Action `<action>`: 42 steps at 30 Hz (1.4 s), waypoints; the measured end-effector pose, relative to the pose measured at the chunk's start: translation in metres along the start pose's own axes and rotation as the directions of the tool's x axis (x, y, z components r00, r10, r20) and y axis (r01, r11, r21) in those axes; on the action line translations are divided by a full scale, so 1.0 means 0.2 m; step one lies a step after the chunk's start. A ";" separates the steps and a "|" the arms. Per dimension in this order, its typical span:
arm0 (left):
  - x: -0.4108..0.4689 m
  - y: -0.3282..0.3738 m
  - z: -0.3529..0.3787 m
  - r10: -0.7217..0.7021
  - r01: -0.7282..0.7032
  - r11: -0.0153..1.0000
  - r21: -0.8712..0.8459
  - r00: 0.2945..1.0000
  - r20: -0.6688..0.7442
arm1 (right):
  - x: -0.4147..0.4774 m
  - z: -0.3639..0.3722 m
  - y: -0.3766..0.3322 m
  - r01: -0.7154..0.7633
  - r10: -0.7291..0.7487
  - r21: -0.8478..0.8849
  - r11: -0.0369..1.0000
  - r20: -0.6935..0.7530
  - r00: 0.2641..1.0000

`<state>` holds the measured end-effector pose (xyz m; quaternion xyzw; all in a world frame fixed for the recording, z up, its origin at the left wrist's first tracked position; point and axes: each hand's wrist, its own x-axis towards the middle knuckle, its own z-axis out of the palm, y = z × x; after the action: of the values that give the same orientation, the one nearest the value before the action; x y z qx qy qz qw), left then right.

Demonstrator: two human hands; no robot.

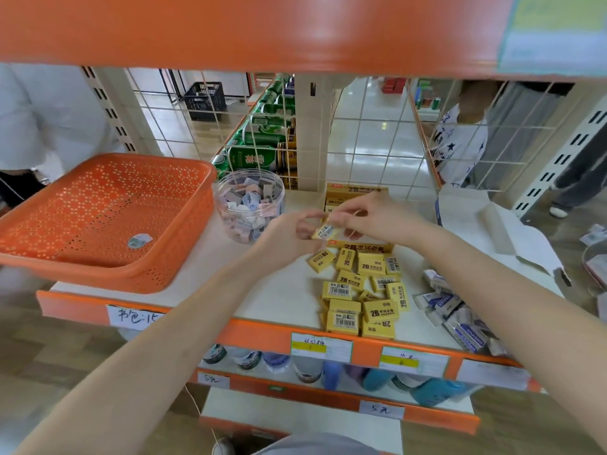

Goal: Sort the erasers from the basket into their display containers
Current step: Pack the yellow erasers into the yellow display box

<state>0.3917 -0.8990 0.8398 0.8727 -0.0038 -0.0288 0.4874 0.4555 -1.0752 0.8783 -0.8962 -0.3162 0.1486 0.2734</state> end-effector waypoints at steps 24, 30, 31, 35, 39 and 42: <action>0.11 0.11 0.13 0.189 -0.200 0.980 -0.021 0.951 -0.244 | -0.09 -0.04 0.16 0.058 -0.051 0.010 0.998 -0.364 0.930; 0.26 0.08 0.13 0.231 -0.161 0.807 0.568 0.971 -0.053 | -0.06 -0.17 0.31 -0.126 0.066 -0.189 0.974 -0.294 0.953; 0.29 0.08 0.13 0.191 -0.150 0.776 0.612 0.982 -0.003 | -0.05 -0.17 0.34 -0.146 0.077 -0.225 0.963 -0.290 0.954; 0.36 0.03 0.14 0.049 -0.194 0.647 0.737 0.976 0.213 | -0.01 -0.14 0.40 -0.178 0.106 -0.271 0.946 -0.262 0.959; 0.38 -0.01 0.13 0.029 -0.211 0.625 0.752 0.968 0.248 | 0.05 -0.12 0.41 -0.183 0.102 -0.332 0.925 -0.248 0.963; 0.38 -0.02 0.13 0.032 -0.214 0.630 0.746 0.968 0.250 | 0.08 -0.11 0.40 -0.195 0.104 -0.388 0.901 -0.243 0.964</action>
<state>0.4658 -0.9220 0.8200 0.9859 -0.1278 -0.0843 0.0681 0.5157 -1.1265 0.8475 -0.9659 -0.2385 0.0014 0.1004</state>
